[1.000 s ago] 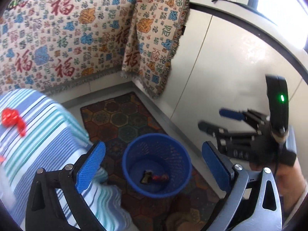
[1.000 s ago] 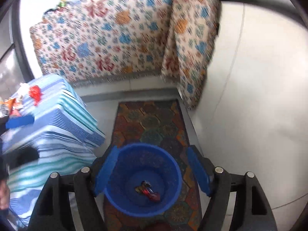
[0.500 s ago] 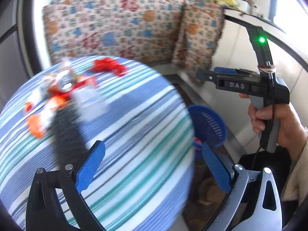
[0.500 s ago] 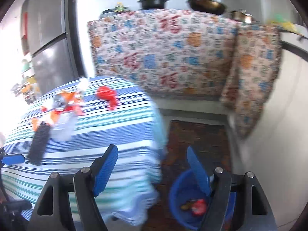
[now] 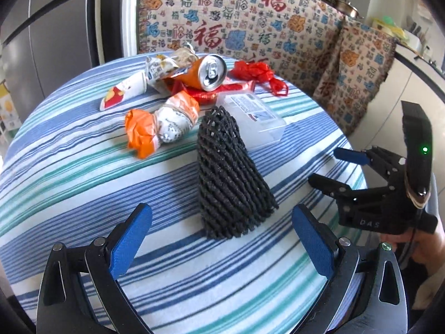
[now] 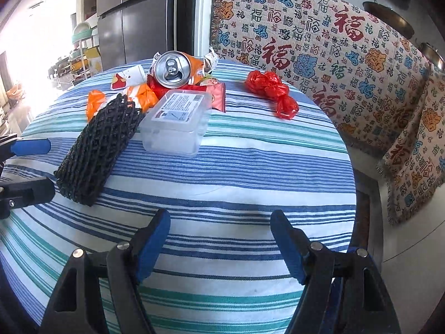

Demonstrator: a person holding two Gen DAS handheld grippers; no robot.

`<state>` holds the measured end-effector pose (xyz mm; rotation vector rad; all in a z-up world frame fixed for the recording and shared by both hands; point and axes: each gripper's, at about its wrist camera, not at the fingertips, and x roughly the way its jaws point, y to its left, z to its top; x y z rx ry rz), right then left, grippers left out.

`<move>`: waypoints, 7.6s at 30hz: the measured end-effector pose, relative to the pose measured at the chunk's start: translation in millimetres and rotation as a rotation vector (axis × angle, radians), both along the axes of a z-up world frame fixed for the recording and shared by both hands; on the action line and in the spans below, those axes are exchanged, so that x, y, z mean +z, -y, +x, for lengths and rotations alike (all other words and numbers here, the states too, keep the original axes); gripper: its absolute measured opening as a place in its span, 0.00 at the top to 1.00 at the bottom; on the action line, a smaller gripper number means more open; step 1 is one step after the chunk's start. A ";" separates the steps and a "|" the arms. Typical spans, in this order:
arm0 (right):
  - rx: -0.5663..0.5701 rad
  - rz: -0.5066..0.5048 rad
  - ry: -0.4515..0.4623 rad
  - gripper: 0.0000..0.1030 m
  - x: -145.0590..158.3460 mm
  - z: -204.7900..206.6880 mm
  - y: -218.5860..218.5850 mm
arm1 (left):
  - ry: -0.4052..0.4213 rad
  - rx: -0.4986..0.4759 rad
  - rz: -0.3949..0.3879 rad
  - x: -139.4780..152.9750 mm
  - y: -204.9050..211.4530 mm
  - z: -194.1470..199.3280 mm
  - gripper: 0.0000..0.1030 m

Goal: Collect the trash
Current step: 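Return to the table and grasp the black foam net with the left tool, then grasp the clear plastic box with the right tool while the left tool lifts the black net, then carry the black net and clear box to the wastebasket and release both, then move both open tools back over the table toward the orange wrappers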

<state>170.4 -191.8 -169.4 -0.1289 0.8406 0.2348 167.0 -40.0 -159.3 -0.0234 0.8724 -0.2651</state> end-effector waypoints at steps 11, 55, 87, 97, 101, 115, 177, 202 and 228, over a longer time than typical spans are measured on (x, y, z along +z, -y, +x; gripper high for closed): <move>-0.042 0.064 -0.042 0.26 -4.1 12.9 21.6 | -0.026 0.052 0.105 -17.1 27.4 41.5 0.05; -0.016 0.064 -0.089 0.14 -15.9 87.3 -35.7 | -0.078 0.250 0.171 -21.2 -129.7 42.0 0.00; -0.021 0.070 -0.143 0.40 -5.6 89.6 -17.1 | -0.033 0.295 0.163 -16.0 -132.5 22.1 0.37; -0.072 0.106 -0.081 0.40 25.4 59.0 27.2 | 0.004 0.311 0.084 -5.8 -135.1 9.0 0.83; -0.107 0.118 -0.058 0.40 35.0 45.2 54.5 | 0.040 0.277 0.063 11.6 -117.3 2.7 0.83; -0.396 0.147 -0.015 0.40 41.2 -15.7 193.9 | 0.093 -0.103 -0.067 63.8 59.1 15.8 0.83; -0.605 0.008 0.001 0.18 0.6 -62.7 340.9 | -0.050 -0.541 -0.132 0.8 394.3 84.8 0.26; -0.266 -0.021 0.145 0.18 54.6 -2.8 138.9 | 0.029 -0.291 -0.003 27.0 137.3 -19.2 0.19; 0.059 0.014 -0.027 0.18 8.8 37.7 -9.1 | -0.038 -0.083 0.076 -14.0 -34.6 26.6 0.06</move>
